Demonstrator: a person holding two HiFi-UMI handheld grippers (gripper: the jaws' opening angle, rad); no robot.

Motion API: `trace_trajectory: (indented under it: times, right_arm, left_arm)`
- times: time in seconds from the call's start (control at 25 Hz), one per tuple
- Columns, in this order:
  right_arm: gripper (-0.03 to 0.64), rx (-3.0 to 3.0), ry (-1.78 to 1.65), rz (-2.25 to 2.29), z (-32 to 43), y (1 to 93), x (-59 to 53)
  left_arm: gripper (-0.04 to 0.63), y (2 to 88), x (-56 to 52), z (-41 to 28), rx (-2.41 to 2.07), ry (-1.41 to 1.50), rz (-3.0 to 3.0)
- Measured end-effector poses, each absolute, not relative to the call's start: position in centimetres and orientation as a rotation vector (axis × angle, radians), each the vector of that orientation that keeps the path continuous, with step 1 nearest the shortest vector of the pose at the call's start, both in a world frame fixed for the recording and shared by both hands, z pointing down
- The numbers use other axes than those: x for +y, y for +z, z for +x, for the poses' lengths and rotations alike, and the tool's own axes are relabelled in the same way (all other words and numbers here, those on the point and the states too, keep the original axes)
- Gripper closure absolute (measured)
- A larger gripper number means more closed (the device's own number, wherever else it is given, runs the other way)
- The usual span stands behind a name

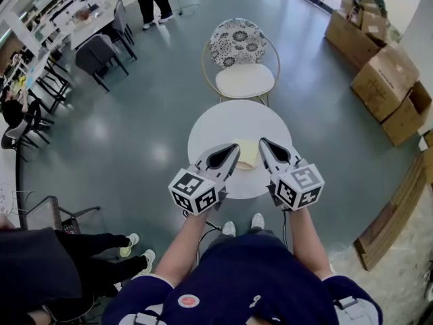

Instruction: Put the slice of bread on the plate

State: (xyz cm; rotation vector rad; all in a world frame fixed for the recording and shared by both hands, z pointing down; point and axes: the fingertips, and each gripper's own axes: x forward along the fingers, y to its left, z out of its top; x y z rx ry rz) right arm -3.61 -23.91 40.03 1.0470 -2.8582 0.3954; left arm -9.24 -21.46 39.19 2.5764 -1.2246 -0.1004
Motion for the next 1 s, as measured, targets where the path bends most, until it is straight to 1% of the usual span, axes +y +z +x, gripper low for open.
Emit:
trace_trajectory:
  times: [1.0]
  right_arm:
    - [0.612,-2.884,0.326,1.039,-3.0,38.6,-22.7]
  left_arm:
    - [0.588,38.4,-20.5,-7.7,-1.172,-0.131,2.593]
